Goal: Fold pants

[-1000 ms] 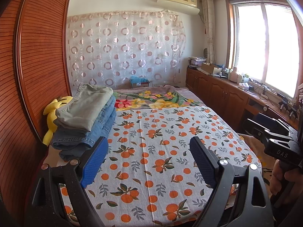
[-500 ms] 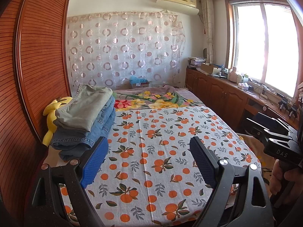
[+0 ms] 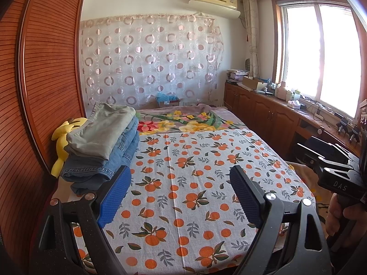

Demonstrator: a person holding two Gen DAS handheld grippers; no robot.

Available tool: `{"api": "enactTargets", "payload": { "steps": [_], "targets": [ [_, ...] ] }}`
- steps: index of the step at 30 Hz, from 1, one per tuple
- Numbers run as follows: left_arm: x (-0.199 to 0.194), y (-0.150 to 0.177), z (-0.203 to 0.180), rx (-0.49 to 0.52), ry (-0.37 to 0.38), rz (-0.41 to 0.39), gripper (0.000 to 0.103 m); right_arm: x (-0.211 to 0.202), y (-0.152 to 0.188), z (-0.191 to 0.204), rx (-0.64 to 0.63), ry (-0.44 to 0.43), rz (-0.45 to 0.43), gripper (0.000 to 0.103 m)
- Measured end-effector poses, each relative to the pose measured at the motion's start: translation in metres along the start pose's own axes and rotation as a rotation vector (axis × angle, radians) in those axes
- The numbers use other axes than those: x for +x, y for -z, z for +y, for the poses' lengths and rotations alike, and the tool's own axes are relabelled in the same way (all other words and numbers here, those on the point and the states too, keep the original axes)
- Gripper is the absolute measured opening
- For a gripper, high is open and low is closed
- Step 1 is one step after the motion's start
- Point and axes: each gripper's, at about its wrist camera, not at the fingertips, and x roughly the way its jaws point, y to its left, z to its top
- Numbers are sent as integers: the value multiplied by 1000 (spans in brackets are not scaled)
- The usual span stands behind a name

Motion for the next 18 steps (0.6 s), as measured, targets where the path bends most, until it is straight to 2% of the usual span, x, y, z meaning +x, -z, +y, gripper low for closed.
{"api": "enactTargets", "payload": {
  "steps": [18],
  "targets": [
    [0, 1, 0, 0, 1, -1, 88, 0, 0, -1, 1, -1, 1, 82]
  ]
}}
